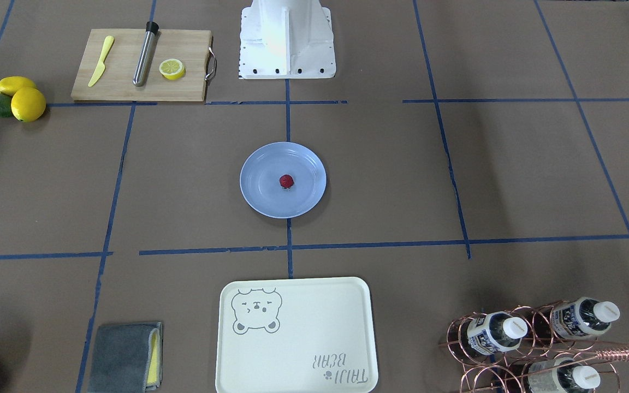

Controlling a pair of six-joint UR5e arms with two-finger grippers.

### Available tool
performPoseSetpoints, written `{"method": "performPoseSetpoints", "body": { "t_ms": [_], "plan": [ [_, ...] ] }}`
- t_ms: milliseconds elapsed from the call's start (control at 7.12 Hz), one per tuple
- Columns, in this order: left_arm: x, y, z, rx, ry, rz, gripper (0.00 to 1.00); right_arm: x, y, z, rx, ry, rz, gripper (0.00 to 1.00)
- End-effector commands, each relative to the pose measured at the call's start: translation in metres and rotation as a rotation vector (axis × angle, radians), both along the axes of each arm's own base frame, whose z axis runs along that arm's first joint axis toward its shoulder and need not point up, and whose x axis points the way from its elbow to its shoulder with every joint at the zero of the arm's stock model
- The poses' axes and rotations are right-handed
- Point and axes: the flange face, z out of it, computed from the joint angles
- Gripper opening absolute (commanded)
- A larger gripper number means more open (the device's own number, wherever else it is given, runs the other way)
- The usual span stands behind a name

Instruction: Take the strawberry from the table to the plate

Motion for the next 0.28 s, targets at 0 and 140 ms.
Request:
{"method": "performPoseSetpoints", "body": {
  "t_ms": [0, 140],
  "plan": [
    [0.0001, -0.0008, -0.0008, 0.001, 0.002, -0.002, 1.0, 0.0, -0.0009, -0.0019, 0.005, 0.0, -0.001, 1.0],
    [0.0001, -0.0009, -0.0015, 0.004, 0.001, 0.0, 1.0, 0.0, -0.0014, -0.005, 0.01, -0.001, 0.0, 1.0]
  ]
}}
